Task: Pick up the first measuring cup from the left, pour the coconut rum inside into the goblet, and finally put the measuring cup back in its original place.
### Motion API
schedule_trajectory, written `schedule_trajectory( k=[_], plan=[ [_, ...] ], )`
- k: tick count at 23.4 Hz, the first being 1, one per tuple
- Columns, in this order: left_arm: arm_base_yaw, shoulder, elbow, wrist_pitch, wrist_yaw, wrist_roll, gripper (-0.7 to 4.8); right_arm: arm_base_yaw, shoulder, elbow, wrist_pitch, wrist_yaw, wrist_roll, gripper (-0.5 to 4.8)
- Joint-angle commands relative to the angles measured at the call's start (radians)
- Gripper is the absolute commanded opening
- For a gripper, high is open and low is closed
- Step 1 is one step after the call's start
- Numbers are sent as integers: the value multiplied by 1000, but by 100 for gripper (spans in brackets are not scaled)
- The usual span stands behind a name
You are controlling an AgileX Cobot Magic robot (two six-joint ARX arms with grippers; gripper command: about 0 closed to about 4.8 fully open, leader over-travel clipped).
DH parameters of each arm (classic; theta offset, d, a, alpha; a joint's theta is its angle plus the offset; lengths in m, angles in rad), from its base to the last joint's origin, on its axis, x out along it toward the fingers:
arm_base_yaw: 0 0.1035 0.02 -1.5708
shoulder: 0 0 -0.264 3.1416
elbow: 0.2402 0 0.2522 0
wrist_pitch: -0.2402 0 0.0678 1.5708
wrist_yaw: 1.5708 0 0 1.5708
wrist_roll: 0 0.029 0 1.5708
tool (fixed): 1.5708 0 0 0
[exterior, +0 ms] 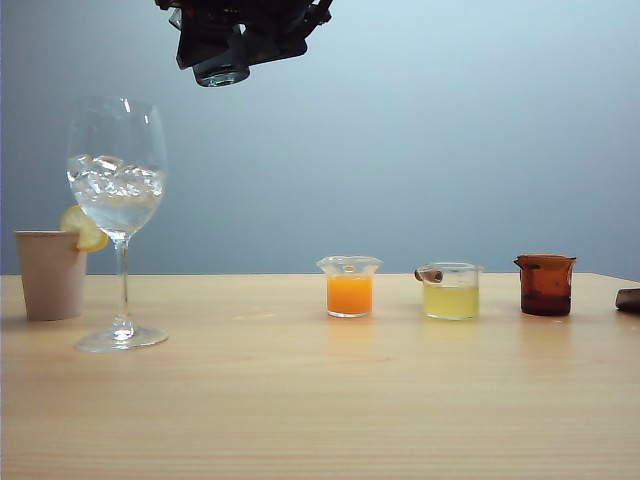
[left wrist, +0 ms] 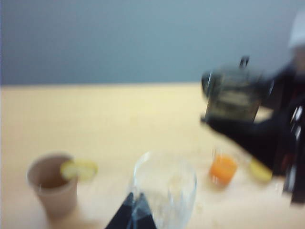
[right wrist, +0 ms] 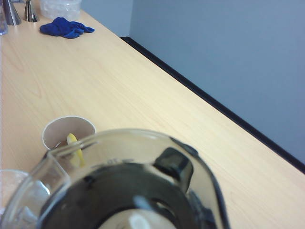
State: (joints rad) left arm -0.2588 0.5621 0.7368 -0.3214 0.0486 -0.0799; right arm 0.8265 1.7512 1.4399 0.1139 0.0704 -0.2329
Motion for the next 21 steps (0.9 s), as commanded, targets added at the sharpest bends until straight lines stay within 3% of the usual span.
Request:
schedule_trajectory(
  k=[1, 13, 21],
  plan=[
    [1, -4, 6, -39, 20, 1, -4, 2, -6, 9, 22, -3, -37, 111],
    [1, 58, 114, -44, 38, 1, -4, 3, 3, 11, 10, -2, -89, 112],
    [0, 119, 173, -80, 42, 1, -4, 4, 13, 11, -6, -28, -195, 111]
  ],
)
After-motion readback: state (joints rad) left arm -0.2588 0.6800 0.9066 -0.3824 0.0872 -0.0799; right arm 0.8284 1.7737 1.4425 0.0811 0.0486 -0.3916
